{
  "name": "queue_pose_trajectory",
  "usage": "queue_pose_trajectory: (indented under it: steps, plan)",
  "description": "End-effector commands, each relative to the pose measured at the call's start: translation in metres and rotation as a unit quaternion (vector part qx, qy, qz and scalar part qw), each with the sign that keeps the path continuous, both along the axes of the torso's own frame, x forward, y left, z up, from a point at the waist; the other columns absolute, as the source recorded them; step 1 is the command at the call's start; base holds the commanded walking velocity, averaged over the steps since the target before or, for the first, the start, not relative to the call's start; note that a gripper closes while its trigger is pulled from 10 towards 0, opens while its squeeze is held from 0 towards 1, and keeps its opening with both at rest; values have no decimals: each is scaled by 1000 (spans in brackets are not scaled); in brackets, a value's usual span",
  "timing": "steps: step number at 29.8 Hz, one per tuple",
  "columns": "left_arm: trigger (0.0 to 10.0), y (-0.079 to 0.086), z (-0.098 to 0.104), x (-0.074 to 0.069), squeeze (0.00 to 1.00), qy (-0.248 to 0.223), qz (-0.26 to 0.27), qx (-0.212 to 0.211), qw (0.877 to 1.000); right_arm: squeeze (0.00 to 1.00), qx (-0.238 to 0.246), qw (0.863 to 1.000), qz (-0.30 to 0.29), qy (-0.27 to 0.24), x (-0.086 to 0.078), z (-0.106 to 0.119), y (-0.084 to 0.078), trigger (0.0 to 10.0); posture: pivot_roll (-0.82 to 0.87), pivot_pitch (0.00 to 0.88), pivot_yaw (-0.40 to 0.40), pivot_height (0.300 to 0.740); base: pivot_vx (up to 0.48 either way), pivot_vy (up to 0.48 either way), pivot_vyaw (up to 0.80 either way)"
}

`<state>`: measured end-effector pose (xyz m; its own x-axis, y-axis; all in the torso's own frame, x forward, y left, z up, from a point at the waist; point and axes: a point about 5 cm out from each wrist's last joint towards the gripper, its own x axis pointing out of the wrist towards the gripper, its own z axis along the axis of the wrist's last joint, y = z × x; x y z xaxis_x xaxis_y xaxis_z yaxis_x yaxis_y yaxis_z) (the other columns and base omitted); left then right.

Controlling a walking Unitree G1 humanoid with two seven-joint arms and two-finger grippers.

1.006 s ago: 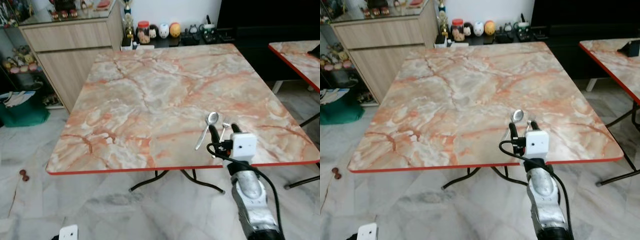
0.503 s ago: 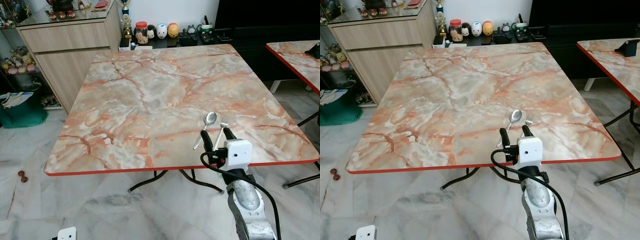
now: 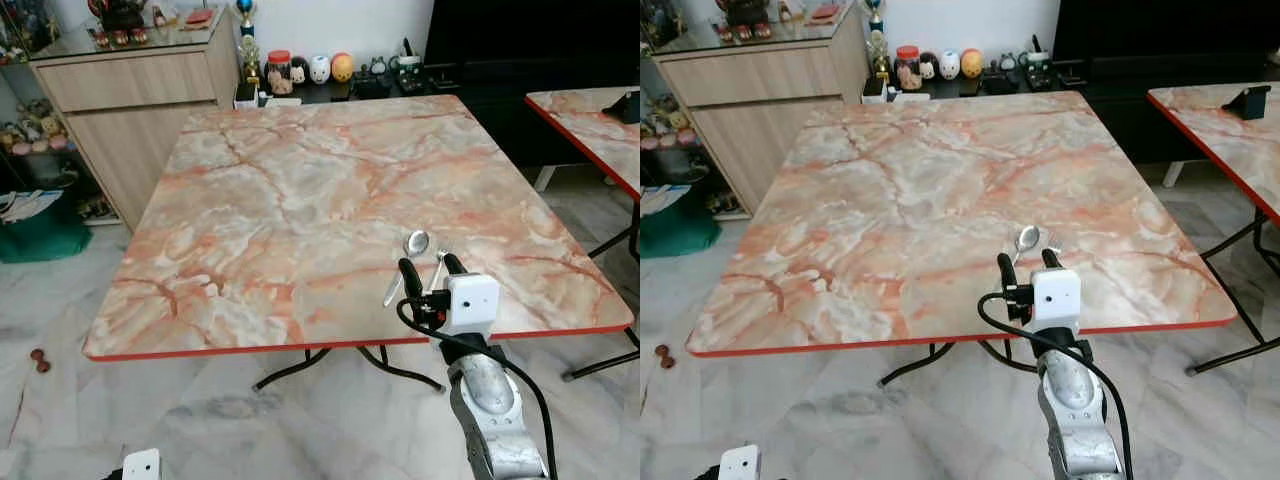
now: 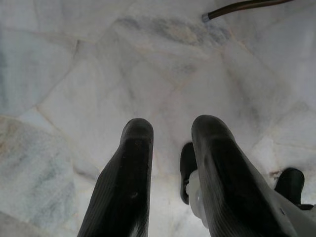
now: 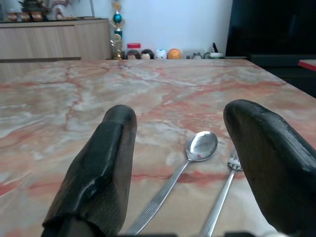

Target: Setting the table

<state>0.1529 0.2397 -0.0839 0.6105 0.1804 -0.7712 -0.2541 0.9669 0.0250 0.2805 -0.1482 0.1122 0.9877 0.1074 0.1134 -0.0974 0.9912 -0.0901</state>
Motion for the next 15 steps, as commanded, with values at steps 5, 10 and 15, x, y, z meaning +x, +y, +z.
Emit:
queue_pose_trajectory:
  steps: [5,10,15]
  plan:
    - [10000,2,3,4,0,-6,-13,13,1000,0,0,1000,4,-7,2,6,4,10000,-95,0,59,740,260,0,0]
    - [10000,0,4,8,0,-13,-17,14,1000,0,1,1000,-1,-5,1,6,3,10000,-98,0,60,740,263,0,0]
    - [10000,-2,6,13,0,-23,-20,15,999,0,2,1000,-4,-2,1,6,2,10000,-98,0,60,740,266,0,0]
